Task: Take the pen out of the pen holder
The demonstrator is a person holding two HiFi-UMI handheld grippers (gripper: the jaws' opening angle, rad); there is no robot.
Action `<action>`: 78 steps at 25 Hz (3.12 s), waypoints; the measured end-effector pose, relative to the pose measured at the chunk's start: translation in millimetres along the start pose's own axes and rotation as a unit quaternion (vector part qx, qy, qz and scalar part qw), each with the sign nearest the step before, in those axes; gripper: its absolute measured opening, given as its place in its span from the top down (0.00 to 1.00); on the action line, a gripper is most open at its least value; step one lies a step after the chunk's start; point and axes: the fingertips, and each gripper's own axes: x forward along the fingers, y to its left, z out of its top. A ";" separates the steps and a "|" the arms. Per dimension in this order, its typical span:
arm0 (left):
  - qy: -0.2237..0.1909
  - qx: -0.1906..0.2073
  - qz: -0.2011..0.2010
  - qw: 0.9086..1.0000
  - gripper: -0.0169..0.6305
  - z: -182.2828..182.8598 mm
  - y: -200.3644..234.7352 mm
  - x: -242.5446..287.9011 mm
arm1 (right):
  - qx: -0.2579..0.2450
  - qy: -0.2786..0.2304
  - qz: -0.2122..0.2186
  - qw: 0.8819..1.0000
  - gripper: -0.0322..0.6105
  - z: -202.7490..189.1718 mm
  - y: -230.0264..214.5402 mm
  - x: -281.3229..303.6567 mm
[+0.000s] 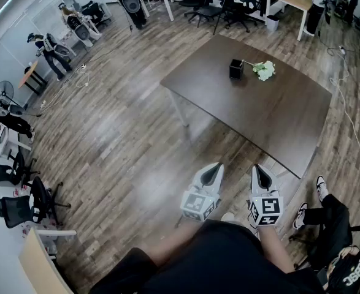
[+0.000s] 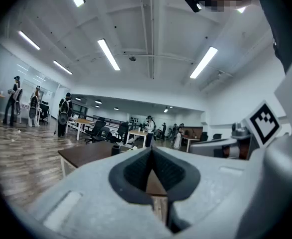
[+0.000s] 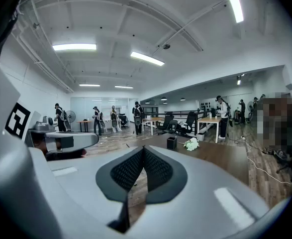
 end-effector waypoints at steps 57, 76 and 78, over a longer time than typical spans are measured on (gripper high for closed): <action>-0.037 -0.020 -0.064 0.997 0.97 75.7 463.3 268.3 | -0.025 0.051 -0.054 0.997 0.95 110.5 1.1 512.8; 0.001 -0.002 -0.068 0.998 0.97 60.8 505.5 375.7 | 0.003 0.054 -0.080 0.995 0.95 90.8 -80.7 599.6; 0.006 0.005 -0.069 0.998 0.97 64.0 509.1 400.0 | 0.008 0.054 -0.085 0.995 0.95 91.4 -100.4 614.0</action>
